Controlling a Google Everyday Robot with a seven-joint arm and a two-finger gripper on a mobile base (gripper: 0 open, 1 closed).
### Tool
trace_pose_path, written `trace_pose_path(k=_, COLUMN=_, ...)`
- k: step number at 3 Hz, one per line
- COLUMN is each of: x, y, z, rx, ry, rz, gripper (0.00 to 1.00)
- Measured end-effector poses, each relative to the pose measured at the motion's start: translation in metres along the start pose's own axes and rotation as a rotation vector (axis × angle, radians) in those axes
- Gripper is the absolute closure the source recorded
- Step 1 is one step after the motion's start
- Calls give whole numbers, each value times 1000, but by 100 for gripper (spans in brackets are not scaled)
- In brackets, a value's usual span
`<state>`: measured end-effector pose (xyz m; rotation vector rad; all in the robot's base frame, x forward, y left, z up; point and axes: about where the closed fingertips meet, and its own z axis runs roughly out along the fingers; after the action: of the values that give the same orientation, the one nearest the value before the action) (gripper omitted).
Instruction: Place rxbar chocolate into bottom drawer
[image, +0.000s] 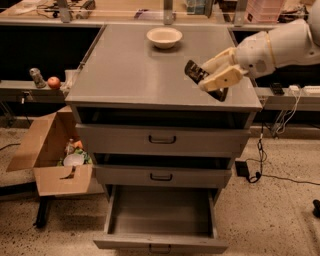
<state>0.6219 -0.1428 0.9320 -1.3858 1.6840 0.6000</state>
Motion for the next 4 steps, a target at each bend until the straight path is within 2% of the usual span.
trace_pose_path(k=1, x=22, y=83, z=-3, rx=-154, ry=-57, rz=-101, gripper=100)
trace_pose_path(k=2, x=25, y=85, z=-2, rx=-153, ry=-55, rz=-98, gripper=100)
trace_pose_path(k=3, x=69, y=112, z=20, rx=-173, ry=-19, rz=-69, gripper=100)
trace_pose_path(k=4, x=133, y=152, z=43, rx=-181, ry=8, rz=4, gripper=100)
